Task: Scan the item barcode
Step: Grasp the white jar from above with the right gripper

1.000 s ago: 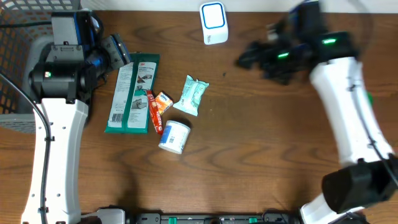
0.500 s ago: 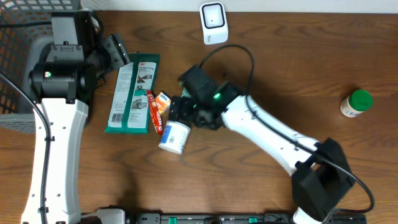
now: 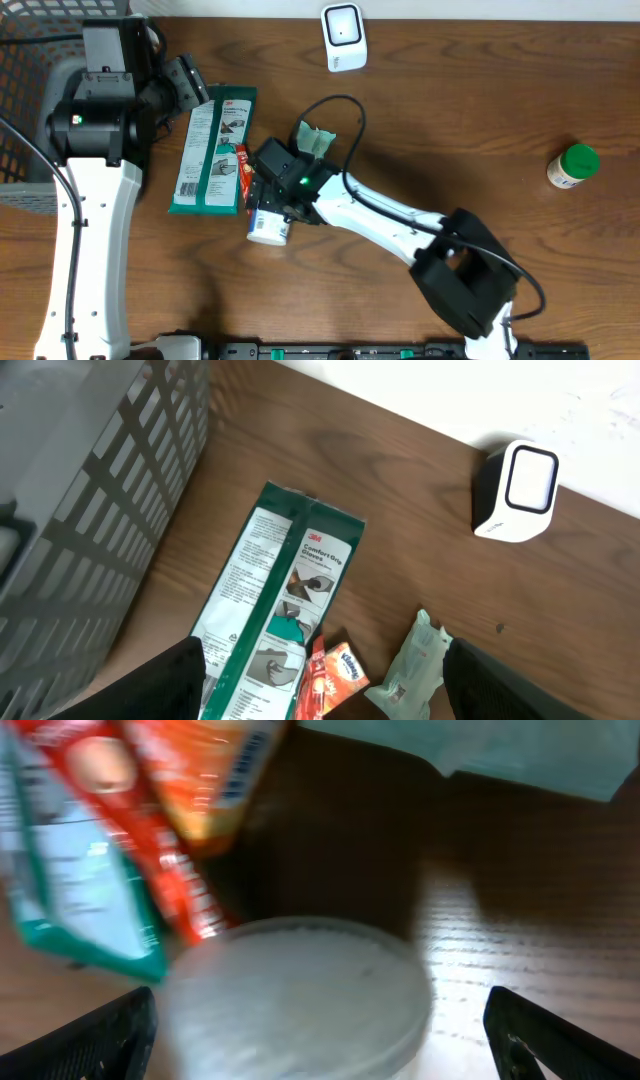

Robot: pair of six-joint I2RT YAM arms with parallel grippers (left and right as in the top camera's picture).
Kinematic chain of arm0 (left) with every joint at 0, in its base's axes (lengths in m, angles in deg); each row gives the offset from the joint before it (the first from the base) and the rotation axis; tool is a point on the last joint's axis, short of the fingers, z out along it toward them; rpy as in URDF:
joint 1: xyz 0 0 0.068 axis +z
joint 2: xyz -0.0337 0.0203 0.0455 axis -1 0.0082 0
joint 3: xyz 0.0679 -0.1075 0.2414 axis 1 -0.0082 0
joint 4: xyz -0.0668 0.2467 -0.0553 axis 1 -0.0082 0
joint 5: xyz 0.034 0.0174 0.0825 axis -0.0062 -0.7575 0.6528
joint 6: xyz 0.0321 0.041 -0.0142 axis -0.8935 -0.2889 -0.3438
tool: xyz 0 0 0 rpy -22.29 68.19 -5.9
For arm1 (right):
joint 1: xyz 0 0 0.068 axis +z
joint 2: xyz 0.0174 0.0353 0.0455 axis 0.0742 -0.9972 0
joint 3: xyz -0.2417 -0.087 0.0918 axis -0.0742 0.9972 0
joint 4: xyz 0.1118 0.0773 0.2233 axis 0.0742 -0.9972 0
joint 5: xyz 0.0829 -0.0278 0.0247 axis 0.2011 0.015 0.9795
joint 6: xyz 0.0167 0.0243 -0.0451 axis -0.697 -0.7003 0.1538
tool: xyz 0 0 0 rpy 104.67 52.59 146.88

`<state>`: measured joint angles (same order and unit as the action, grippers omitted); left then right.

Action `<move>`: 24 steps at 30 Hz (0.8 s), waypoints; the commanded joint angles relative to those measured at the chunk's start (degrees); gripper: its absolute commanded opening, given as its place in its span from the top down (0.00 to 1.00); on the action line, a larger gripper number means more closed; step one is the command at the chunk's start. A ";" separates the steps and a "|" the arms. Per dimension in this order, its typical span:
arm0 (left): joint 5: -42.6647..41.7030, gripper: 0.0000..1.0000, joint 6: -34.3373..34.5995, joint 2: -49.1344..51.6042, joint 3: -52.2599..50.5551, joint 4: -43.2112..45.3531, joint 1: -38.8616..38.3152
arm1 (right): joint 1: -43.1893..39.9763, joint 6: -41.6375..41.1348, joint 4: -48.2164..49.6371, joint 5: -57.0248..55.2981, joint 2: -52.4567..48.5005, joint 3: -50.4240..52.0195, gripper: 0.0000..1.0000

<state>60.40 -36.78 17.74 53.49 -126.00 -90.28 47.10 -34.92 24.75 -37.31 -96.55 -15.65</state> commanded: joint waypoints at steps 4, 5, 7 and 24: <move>0.52 0.23 -0.11 0.11 0.44 0.04 0.37 | 0.22 -1.44 -0.59 -1.40 -1.55 0.39 0.01; 0.52 0.23 -0.11 0.11 0.44 0.04 0.37 | 0.35 -1.22 -0.59 -1.40 -1.55 0.39 0.01; 0.52 0.23 -0.11 0.11 0.44 0.04 0.37 | 0.68 -0.39 -0.74 -1.40 -1.55 0.39 0.01; 0.52 0.23 -0.11 0.11 0.44 0.04 0.37 | -2.45 3.56 -8.24 1.44 0.74 0.24 0.30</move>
<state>60.40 -36.78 17.74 53.49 -126.00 -90.28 46.73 -34.59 18.45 -35.52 -97.54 -15.69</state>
